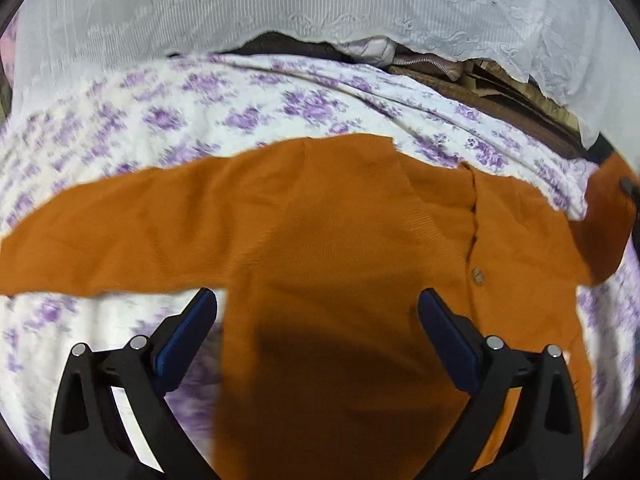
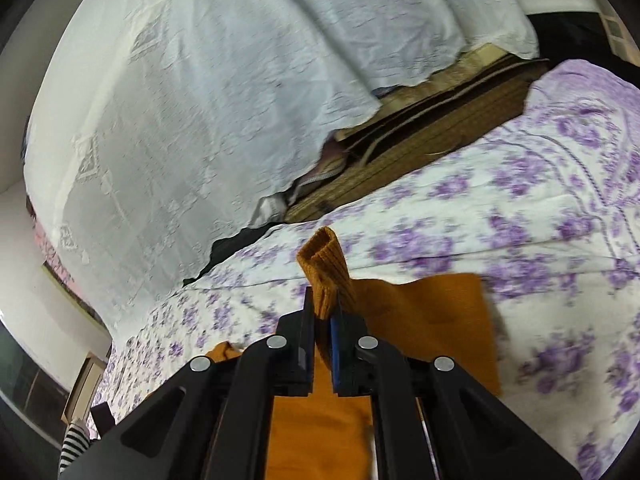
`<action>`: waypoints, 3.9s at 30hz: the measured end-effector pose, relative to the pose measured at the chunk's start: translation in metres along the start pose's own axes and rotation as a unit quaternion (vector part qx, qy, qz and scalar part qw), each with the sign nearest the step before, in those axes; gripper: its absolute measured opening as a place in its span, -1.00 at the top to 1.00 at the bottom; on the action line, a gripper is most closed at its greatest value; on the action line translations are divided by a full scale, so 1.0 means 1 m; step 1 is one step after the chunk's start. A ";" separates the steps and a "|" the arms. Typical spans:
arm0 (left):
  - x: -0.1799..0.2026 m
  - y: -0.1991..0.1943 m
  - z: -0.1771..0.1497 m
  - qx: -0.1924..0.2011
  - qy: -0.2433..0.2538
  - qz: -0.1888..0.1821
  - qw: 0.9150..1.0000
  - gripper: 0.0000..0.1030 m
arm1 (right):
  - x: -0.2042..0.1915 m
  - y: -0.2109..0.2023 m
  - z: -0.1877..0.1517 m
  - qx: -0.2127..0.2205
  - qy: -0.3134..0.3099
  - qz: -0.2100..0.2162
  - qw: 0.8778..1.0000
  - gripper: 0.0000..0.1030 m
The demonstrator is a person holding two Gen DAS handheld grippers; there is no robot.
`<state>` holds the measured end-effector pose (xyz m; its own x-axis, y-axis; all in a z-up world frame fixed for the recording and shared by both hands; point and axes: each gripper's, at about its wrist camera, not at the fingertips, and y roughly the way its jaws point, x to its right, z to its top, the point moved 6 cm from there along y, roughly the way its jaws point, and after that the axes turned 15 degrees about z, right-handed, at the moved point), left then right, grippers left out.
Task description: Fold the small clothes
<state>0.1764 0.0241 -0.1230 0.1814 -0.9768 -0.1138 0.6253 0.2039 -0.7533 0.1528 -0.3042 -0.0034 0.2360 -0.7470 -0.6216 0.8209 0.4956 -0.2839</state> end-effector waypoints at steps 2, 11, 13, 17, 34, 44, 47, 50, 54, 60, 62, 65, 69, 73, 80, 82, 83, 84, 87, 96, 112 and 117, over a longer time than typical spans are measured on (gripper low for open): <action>-0.010 0.002 -0.004 0.001 -0.001 0.009 1.000 -0.91 | -0.011 0.008 -0.002 -0.005 -0.005 0.002 1.000 0.88; -0.059 0.020 -0.009 -0.042 -0.098 -0.024 0.994 -0.91 | -0.052 0.037 -0.017 -0.028 -0.019 0.015 0.999 0.88; -0.056 0.020 -0.011 -0.036 -0.091 -0.014 0.995 -0.91 | -0.060 0.044 -0.022 -0.033 -0.020 0.019 0.999 0.88; -0.048 0.019 -0.013 -0.027 -0.068 0.004 0.997 -0.91 | -0.074 0.058 -0.032 -0.043 -0.021 0.028 0.998 0.88; -0.046 0.025 -0.012 -0.030 -0.069 -0.001 0.997 -0.91 | -0.120 0.137 -0.093 -0.117 -0.043 0.049 0.991 0.88; -0.045 0.026 -0.012 -0.032 -0.067 0.000 0.997 -0.91 | -0.089 0.184 -0.153 -0.233 -0.025 0.018 0.972 0.80; -0.045 0.027 -0.012 -0.032 -0.068 -0.001 0.997 -0.91 | -0.094 0.175 -0.147 -0.225 -0.016 0.037 0.973 0.72; -0.045 0.027 -0.012 -0.032 -0.069 -0.002 0.997 -0.91 | -0.107 0.151 -0.132 -0.209 -0.030 0.064 0.975 0.71; -0.045 0.023 -0.010 -0.028 -0.072 -0.006 0.997 -0.91 | -0.107 0.104 -0.099 -0.170 -0.088 0.047 0.980 0.71; -0.028 0.000 0.007 -0.023 -0.094 -0.091 0.991 -0.91 | -0.050 0.057 -0.075 -0.146 -0.091 -0.015 0.985 0.72; -0.010 0.000 0.017 -0.040 -0.088 -0.118 0.988 -0.91 | -0.033 0.051 -0.070 -0.140 -0.075 -0.023 0.987 0.72; 0.023 0.012 0.036 -0.067 -0.066 -0.132 0.987 -0.91 | -0.013 0.046 -0.058 -0.123 -0.046 -0.017 0.991 0.72; 0.046 0.051 0.051 -0.085 -0.050 -0.075 0.992 -0.88 | -0.002 0.043 -0.045 -0.103 -0.034 -0.007 0.994 0.73; 0.060 0.049 0.051 -0.040 -0.021 -0.062 0.997 -0.06 | 0.015 0.045 -0.031 -0.092 -0.024 -0.021 0.995 0.76; 0.051 0.034 0.053 -0.009 -0.018 -0.078 0.997 0.92 | 0.049 0.060 -0.021 -0.099 0.044 -0.021 0.994 0.50; 0.044 0.032 0.056 -0.004 -0.026 -0.076 0.997 0.92 | 0.053 0.066 -0.020 -0.102 0.050 -0.025 0.993 0.51; 0.042 0.032 0.058 -0.001 -0.029 -0.075 0.997 0.92 | 0.055 0.069 -0.018 -0.100 0.052 -0.031 0.993 0.51; 0.039 0.031 0.060 0.004 -0.031 -0.073 0.997 0.92 | 0.055 0.071 -0.017 -0.096 0.055 -0.030 0.993 0.52; 0.027 0.032 0.063 0.016 -0.037 -0.054 0.998 0.92 | 0.037 0.079 -0.015 -0.096 0.041 -0.004 0.995 0.54; 0.032 0.056 0.045 -0.021 -0.016 -0.030 0.999 0.80 | 0.056 0.103 -0.033 -0.127 0.032 -0.048 0.990 0.82; 0.026 0.061 0.043 -0.032 -0.044 -0.067 0.996 0.69 | 0.017 0.051 -0.086 -0.187 -0.083 -0.092 0.975 0.73; 0.020 0.055 0.041 -0.033 -0.052 -0.079 0.995 0.58 | 0.021 0.053 -0.080 -0.175 -0.066 -0.089 0.978 0.70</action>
<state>0.2452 0.0180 -0.1399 0.1646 -0.9835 0.0747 0.6012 0.0400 -0.7981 0.1594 -0.2581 -0.0896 0.1899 -0.8745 -0.4463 0.6316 0.4568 -0.6264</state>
